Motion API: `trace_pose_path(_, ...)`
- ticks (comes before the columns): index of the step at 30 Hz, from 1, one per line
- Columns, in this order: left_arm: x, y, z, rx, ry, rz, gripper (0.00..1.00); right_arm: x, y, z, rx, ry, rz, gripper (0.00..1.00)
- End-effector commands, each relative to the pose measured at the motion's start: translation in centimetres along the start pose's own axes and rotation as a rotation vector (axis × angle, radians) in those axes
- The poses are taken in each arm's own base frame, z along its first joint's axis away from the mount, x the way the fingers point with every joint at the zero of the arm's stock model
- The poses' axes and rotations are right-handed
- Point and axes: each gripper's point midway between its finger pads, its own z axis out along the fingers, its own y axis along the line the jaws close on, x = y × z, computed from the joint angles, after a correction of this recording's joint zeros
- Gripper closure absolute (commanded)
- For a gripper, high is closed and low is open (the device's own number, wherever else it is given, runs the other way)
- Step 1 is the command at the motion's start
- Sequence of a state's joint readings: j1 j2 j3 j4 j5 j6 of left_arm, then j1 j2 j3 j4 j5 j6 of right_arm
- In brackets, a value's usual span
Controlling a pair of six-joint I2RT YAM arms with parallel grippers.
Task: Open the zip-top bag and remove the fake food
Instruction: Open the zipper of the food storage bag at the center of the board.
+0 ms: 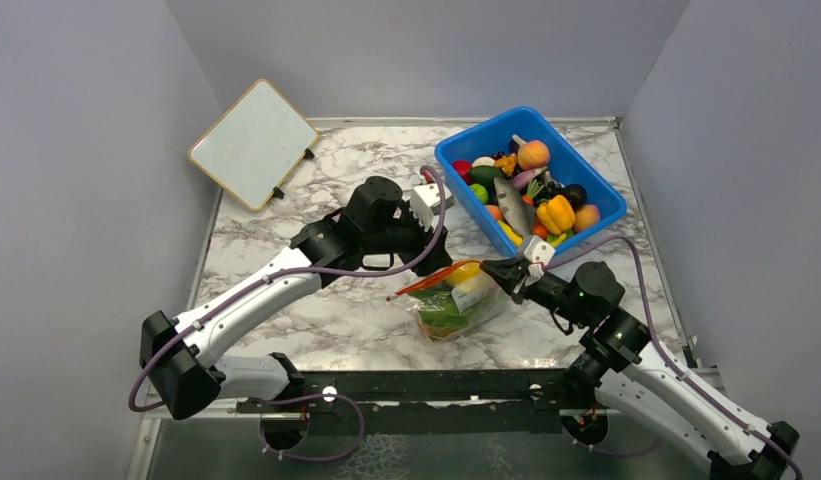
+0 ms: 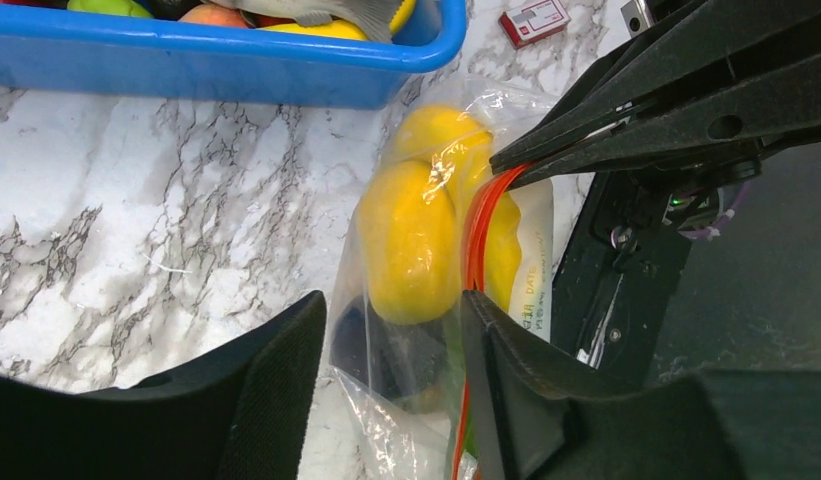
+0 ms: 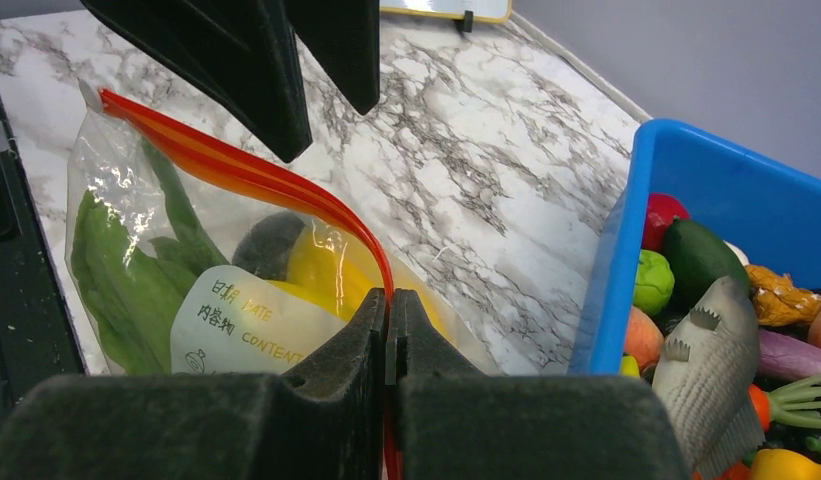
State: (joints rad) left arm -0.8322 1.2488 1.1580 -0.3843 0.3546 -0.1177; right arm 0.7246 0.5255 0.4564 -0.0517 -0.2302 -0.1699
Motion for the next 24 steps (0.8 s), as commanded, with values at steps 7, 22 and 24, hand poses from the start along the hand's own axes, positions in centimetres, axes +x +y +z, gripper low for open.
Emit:
trace_pose_path(7, 1.1, -0.8, 0.1, 0.085, 0.049, -0.028, 0.52, -1.1, 0.3, 0.1, -0.023, -0.036, -0.01, 0.99)
trace_pose_path(22, 1.2, -0.9, 0.0, 0.095, 0.065, -0.017, 0.55, -1.0, 0.3, 0.1, -0.022, -0.034, -0.009, 0.99)
trace_pose_path(24, 1.0, -1.4, -0.3, 0.122, 0.058, -0.008, 0.5, -1.0, 0.2, 0.1, -0.02, -0.033, -0.009, 0.99)
